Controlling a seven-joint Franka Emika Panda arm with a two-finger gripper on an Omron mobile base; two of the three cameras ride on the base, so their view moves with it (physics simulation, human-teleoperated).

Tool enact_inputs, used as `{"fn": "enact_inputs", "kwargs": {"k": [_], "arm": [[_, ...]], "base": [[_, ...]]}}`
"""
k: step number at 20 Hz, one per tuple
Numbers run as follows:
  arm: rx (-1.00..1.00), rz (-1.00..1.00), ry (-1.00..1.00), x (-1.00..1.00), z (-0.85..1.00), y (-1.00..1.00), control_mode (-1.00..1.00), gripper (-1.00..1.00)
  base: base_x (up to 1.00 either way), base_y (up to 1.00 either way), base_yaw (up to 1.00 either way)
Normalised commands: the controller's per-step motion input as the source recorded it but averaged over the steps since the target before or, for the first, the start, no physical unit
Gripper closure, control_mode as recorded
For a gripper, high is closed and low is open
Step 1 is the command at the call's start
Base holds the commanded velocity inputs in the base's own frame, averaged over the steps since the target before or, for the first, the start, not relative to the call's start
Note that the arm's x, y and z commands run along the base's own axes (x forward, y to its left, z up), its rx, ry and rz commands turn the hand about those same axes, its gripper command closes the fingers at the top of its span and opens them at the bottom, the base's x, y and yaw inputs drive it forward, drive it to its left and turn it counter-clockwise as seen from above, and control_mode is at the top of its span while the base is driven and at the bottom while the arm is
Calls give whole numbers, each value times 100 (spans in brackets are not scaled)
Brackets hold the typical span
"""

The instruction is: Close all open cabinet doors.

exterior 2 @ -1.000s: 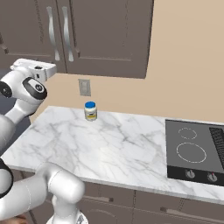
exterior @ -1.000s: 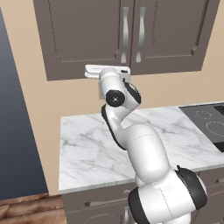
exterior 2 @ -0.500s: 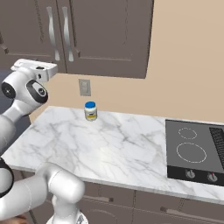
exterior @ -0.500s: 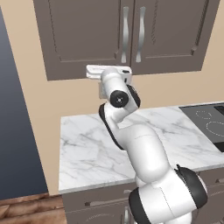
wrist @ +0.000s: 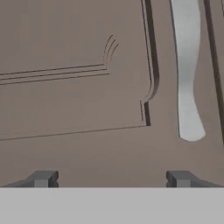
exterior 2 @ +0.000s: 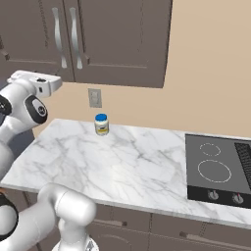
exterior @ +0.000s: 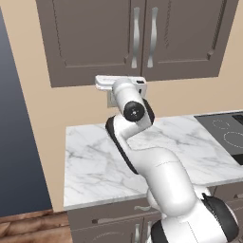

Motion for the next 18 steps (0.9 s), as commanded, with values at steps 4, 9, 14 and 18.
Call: {"fn": "enact_inputs", "kwargs": {"k": [4, 9, 14, 18], "arm": [[0, 0, 13, -54, 26, -10, -100, -100], [0, 0, 20, -52, 30, -20, -100, -100], [-2, 1, 6, -57, 9, -46, -100, -100], [0, 1, 6, -58, 18, -56, -100, -100]], "base": [[0, 0, 0], [0, 0, 0], [0, 0, 0], [0, 0, 0]]}}
